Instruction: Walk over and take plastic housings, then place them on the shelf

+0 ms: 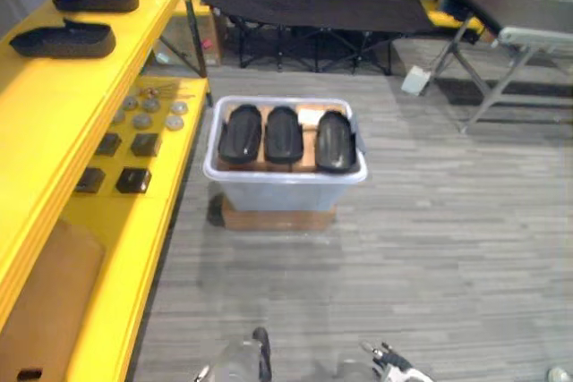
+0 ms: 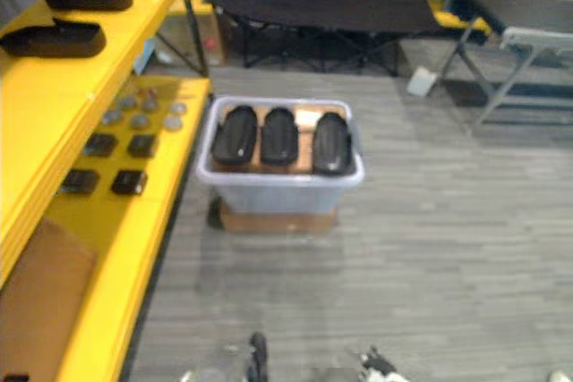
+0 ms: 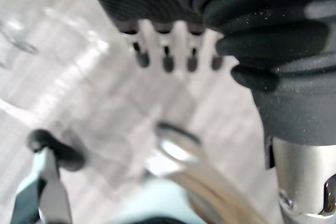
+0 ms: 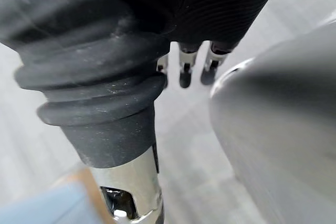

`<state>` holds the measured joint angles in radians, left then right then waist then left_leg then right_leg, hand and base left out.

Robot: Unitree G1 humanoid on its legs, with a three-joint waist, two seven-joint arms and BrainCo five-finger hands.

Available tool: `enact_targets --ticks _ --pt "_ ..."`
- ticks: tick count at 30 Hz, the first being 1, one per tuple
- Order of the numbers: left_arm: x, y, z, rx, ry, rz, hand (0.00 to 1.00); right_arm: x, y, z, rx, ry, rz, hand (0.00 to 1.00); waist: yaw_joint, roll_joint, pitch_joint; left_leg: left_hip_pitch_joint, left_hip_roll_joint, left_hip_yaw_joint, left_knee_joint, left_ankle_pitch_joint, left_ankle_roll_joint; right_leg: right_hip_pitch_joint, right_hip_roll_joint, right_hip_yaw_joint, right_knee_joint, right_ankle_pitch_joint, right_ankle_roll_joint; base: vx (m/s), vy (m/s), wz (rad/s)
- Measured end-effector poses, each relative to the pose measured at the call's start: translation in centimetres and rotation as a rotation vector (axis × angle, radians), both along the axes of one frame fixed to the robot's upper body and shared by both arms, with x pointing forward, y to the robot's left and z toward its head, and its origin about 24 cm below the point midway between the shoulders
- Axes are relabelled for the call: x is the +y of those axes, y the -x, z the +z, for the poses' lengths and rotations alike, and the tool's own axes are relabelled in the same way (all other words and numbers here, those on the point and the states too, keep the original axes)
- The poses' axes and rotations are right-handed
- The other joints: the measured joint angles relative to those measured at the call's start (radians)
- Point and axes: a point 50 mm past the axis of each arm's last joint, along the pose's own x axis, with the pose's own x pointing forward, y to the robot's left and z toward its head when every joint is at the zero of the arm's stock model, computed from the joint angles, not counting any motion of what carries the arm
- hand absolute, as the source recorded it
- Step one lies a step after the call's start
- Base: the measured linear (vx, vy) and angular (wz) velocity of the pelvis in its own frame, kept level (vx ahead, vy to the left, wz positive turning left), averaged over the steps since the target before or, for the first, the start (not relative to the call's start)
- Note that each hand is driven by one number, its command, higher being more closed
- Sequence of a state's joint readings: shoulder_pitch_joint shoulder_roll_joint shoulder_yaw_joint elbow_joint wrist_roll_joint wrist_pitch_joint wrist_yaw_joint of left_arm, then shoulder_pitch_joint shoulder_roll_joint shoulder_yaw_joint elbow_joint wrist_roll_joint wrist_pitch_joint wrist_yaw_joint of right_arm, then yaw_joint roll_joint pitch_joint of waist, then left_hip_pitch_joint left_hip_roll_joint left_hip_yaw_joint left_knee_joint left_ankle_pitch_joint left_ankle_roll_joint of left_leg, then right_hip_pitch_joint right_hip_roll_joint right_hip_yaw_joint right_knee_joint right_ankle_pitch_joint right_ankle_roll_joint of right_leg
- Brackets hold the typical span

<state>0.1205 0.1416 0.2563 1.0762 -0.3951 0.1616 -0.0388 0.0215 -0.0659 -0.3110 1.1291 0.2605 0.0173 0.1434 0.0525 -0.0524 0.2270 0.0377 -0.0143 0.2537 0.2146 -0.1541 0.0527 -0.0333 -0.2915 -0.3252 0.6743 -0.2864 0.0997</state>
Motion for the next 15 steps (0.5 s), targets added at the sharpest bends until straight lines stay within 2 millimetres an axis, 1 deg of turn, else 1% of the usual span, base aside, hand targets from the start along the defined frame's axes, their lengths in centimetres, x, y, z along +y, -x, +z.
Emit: enact_targets --ticks 1,2,3,4,5,6,7,8,9,10,11,12,13,14,15 --pt "0.1 -0.7 0.1 -0.024 -0.007 -0.009 0.0 0.1 -0.1 0.0 -0.003 0.005 0.006 0.0 -0.002 0.005 -0.003 0.006 0.009 -0.001 -0.006 -0.005 -0.008 -0.016 0.008 -0.014 -0.084 0.005 0.006 0.37 0.033 0.04" --pt "0.2 -2.3 0.5 -0.079 -0.016 -0.02 0.0 0.0 -0.6 0.2 -0.019 0.015 0.012 0.0 -0.007 0.019 -0.003 0.007 0.03 -0.005 -0.009 -0.021 -0.013 -0.053 0.037 -0.004 -0.257 0.034 0.023 0.35 0.01 0.07" --pt "0.1 -3.7 0.8 -0.13 -0.006 -0.012 0.0 0.0 -1.0 0.3 -0.031 0.017 0.015 0.0 -0.012 0.023 -0.002 0.012 0.043 -0.017 -0.002 -0.035 -0.028 -0.086 0.065 0.034 -0.396 0.101 0.017 0.35 -0.009 0.15" --pt "0.2 -4.4 1.0 -0.154 -0.005 -0.003 0.0 0.0 -1.1 0.3 -0.034 0.017 0.016 0.0 -0.016 0.023 -0.002 0.012 0.047 -0.029 0.005 -0.043 -0.037 -0.094 0.075 0.055 -0.442 0.133 0.016 0.38 -0.066 0.34" --pt "0.3 -5.6 1.3 -0.199 0.004 0.015 0.0 0.1 -1.0 0.3 -0.031 0.015 0.017 0.0 -0.018 0.024 -0.003 0.02 0.057 -0.053 0.02 -0.064 -0.055 -0.097 0.094 0.094 -0.495 0.194 0.018 0.4 -0.154 0.5" --pt "0.2 -6.4 1.6 -0.227 0.006 0.016 0.0 0.2 -1.0 0.2 -0.027 0.009 0.019 0.0 -0.016 0.023 -0.003 0.028 0.064 -0.07 0.037 -0.08 -0.079 -0.092 0.108 0.118 -0.504 0.235 0.015 0.48 -0.265 0.7" --pt "-0.2 -6.7 1.7 -0.242 0.013 0.013 0.0 0.4 -0.6 0.1 -0.011 -0.005 0.023 0.0 -0.016 0.02 -0.005 0.044 0.066 -0.101 0.051 -0.098 -0.107 -0.078 0.126 0.139 -0.503 0.267 0.002 0.4 -0.274 0.65" --pt "-0.4 -6.8 1.7 -0.247 0.018 0.012 0.0 0.4 -0.4 0.0 -0.002 -0.013 0.025 0.0 -0.016 0.019 -0.006 0.049 0.066 -0.117 0.061 -0.111 -0.117 -0.068 0.131 0.139 -0.497 0.282 -0.007 0.41 -0.342 0.79" --pt "-0.9 -6.6 1.5 -0.237 0.027 0.008 0.0 0.6 0.2 -0.2 0.02 -0.033 0.024 0.0 -0.015 0.01 -0.014 0.048 0.062 -0.145 0.089 -0.146 -0.125 -0.06 0.143 0.132 -0.472 0.304 -0.025 0.4 -0.38 0.6" --pt "-2.5 -5.9 0.9 -0.202 0.067 0.01 0.0 -0.6 -0.2 0.1 0.013 -0.011 0.032 0.0 -0.014 0.071 -0.017 0.042 0.115 -0.165 0.135 -0.173 -0.138 -0.053 0.18 0.098 -0.439 0.275 -0.04 0.43 -0.402 0.5" --pt "-3.2 -5.1 0.6 -0.177 0.089 0.011 0.0 -0.9 -0.2 0.1 0.01 -0.007 0.036 0.0 -0.015 0.085 -0.023 0.026 0.129 -0.167 0.163 -0.173 -0.139 -0.045 0.19 0.088 -0.444 0.254 -0.045 0.38 -0.357 0.41" --pt "-4.9 -3.9 0.1 -0.151 0.13 0.042 0.0 -1.5 -0.1 0.2 0.007 0.002 0.046 0.0 -0.02 0.121 -0.029 -0.016 0.166 -0.177 0.24 -0.165 -0.152 -0.012 0.216 0.056 -0.471 0.243 -0.059 0.3 -0.245 0.5" --pt "-4.9 -4.0 0.1 -0.151 0.129 0.035 0.0 -1.8 -0.1 0.3 0.007 0.007 0.064 0.0 -0.018 0.131 -0.026 -0.032 0.177 -0.182 0.28 -0.148 -0.18 0.02 0.22 0.041 -0.491 0.241 -0.067 0.28 -0.244 0.51" --pt "-4.9 -3.9 0.1 -0.146 0.125 0.022 0.0 -2.0 0.0 0.3 0.012 0.013 0.08 0.0 -0.019 0.131 -0.027 -0.036 0.179 -0.18 0.284 -0.15 -0.184 0.04 0.22 0.033 -0.506 0.241 -0.068 0.22 -0.205 0.41" --pt "-4.9 -3.6 0.0 -0.138 0.123 0.016 0.0 -2.2 -0.1 0.5 -0.002 0.036 0.124 0.0 -0.018 0.127 -0.027 -0.025 0.179 -0.169 0.244 -0.149 -0.186 0.074 0.213 0.022 -0.529 0.241 -0.07 0.18 -0.178 0.23"
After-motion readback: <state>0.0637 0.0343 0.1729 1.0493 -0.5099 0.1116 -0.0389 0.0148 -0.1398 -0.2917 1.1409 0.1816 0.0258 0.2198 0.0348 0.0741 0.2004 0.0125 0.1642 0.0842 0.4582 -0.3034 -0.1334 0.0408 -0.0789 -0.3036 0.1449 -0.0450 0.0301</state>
